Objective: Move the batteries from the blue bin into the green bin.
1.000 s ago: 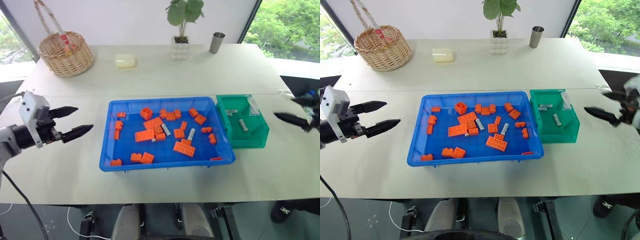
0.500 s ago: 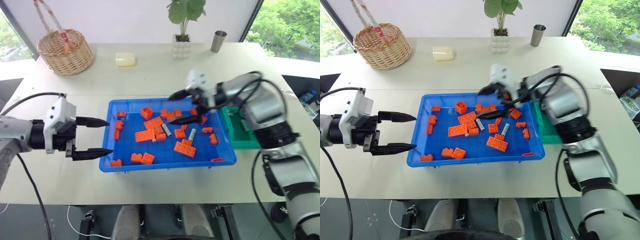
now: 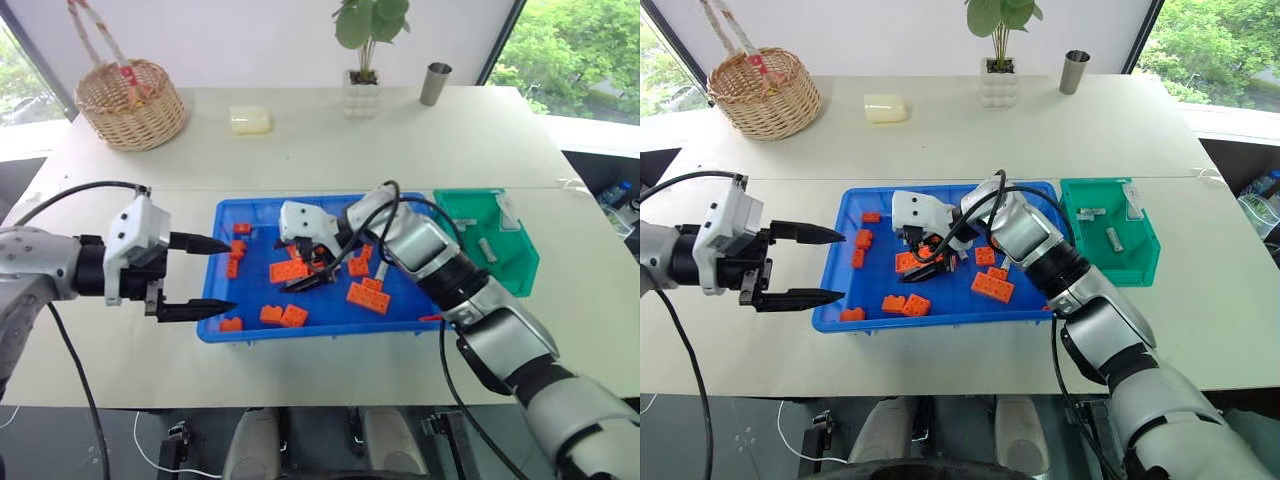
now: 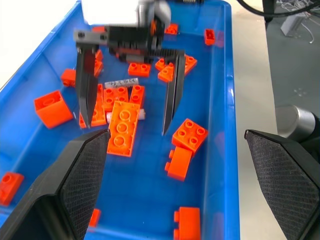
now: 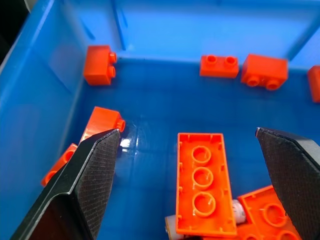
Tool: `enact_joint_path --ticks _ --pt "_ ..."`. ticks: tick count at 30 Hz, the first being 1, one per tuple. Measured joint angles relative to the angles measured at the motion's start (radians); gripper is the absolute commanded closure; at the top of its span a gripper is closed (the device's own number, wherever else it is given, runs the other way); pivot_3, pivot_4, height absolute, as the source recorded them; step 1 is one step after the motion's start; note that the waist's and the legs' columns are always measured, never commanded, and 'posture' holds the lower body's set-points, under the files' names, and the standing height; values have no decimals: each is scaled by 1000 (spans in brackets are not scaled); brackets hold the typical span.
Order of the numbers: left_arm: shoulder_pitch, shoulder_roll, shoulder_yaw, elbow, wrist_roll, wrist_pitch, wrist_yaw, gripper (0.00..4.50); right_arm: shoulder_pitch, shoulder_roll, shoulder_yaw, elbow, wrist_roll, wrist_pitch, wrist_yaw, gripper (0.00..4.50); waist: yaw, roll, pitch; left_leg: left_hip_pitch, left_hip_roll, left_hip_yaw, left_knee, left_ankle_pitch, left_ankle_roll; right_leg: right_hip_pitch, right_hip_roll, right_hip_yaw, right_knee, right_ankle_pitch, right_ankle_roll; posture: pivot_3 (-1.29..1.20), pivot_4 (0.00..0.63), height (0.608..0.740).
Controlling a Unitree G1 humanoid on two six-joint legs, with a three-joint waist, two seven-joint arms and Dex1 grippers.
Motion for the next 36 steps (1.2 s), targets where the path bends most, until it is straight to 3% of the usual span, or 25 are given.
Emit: enact_joint_path --ticks 4,5,7,11,12,28,29,31,36 --pt "-10 -6 -6 -6 -1 0 18 0 0 6 26 76 -64 -55 -16 30 -3 0 0 0 0 0 0 0 0 0 0 0 0 0 0 0 150 736" --pt "-12 -8 -6 -6 -1 0 21 0 0 7 31 91 -79 -68 -18 264 -4 0 0 0 0 0 0 0 0 0 0 0 0 0 0 0 150 736" --pt "-18 -14 -8 -6 0 0 27 0 0 11 32 100 -94 -84 -17 885 -5 0 0 0 0 0 0 0 0 0 1 0 0 0 0 0 150 736" --pt "-27 -18 -11 -6 0 0 31 0 0 23 32 102 -108 -92 -12 2960 -6 0 0 0 0 0 0 0 0 0 1 0 0 1 1 0 150 736" --pt "-28 -18 -12 -5 0 0 32 0 0 27 32 102 -109 -93 -11 3298 -6 0 0 0 0 0 0 0 0 0 1 0 0 1 1 0 150 736" --pt "-78 -42 -52 9 10 -3 38 0 -6 176 -11 41 -66 5 -21 3298 -6 0 0 0 0 -1 0 0 -1 0 1 0 1 1 2 0 150 736" --pt "-85 -43 -53 9 12 -3 38 0 -6 177 -6 41 -68 4 -22 2230 -5 0 0 0 0 -1 0 0 -1 0 1 0 1 1 2 0 150 736" --pt "-87 -45 -54 10 19 -3 39 0 -6 174 -5 41 -71 3 -21 1410 -3 -1 0 0 0 -1 0 1 -1 0 1 0 1 1 2 0 150 736" --pt "-99 -59 -79 14 33 -8 38 0 -23 100 -1 42 -92 -51 9 1410 -3 -1 0 0 0 -1 0 1 -1 0 0 0 1 1 2 0 150 736"
